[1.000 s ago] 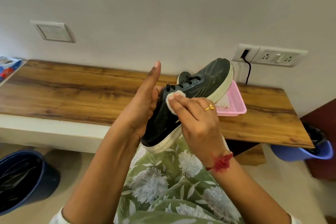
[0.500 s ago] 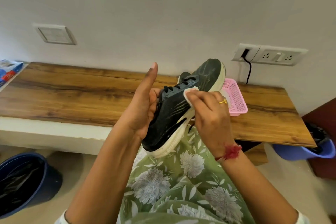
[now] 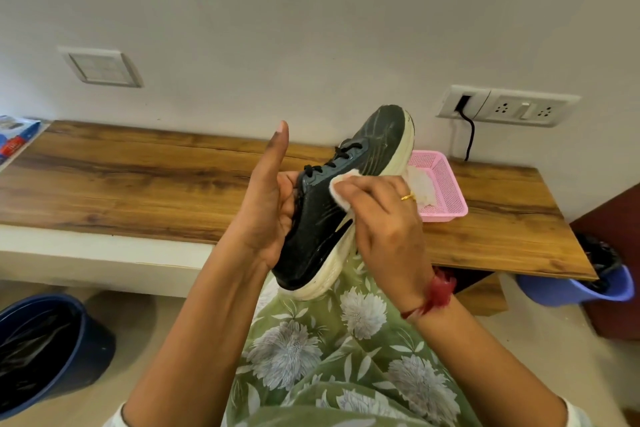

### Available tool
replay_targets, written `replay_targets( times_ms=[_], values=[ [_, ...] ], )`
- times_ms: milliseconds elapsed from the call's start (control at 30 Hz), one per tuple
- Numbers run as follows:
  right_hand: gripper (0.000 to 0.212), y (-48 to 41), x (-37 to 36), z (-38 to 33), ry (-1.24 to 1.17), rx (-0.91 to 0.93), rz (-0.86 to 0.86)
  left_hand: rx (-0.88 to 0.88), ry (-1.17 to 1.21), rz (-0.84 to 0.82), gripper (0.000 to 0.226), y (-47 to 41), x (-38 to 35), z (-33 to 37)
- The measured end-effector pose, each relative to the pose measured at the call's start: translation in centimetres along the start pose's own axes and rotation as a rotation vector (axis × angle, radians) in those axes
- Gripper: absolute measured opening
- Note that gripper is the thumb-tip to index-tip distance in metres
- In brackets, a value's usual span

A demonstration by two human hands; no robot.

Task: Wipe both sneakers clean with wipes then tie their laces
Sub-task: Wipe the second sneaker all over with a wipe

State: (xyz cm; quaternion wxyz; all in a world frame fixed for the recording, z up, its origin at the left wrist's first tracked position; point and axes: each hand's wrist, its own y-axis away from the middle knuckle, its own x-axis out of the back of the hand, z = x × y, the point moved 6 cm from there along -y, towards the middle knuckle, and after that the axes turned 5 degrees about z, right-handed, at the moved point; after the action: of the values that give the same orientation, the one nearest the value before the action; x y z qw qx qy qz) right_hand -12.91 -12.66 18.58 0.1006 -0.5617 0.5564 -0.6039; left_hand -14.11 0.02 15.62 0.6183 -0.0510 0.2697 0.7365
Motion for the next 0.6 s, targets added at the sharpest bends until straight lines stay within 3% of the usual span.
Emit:
replay_targets(
  times_ms=[100, 267, 467, 600],
  values=[
    [0.025, 0.6, -0.1, -1.5, 0.009, 0.115, -0.025, 0.000, 0.018, -0.003, 0.079, -0.1, 0.1, 0.0],
    [0.027, -0.6, -0.1, 1.5, 0.078, -0.003, -0.022, -0.021, -0.023, -0.005, 0.076, 0.0, 0.2, 0.0],
    [0.025, 0.4, -0.4, -1.2, -0.018, 0.136, -0.052, -0.002, -0.004, -0.009, 0.081, 0.0, 0.1, 0.0],
    [0.027, -0.8, -0.2, 1.6, 0.033, 0.000, -0.032, -0.001, -0.030, -0.003, 0.082, 0.1, 0.3, -0.1]
  ],
)
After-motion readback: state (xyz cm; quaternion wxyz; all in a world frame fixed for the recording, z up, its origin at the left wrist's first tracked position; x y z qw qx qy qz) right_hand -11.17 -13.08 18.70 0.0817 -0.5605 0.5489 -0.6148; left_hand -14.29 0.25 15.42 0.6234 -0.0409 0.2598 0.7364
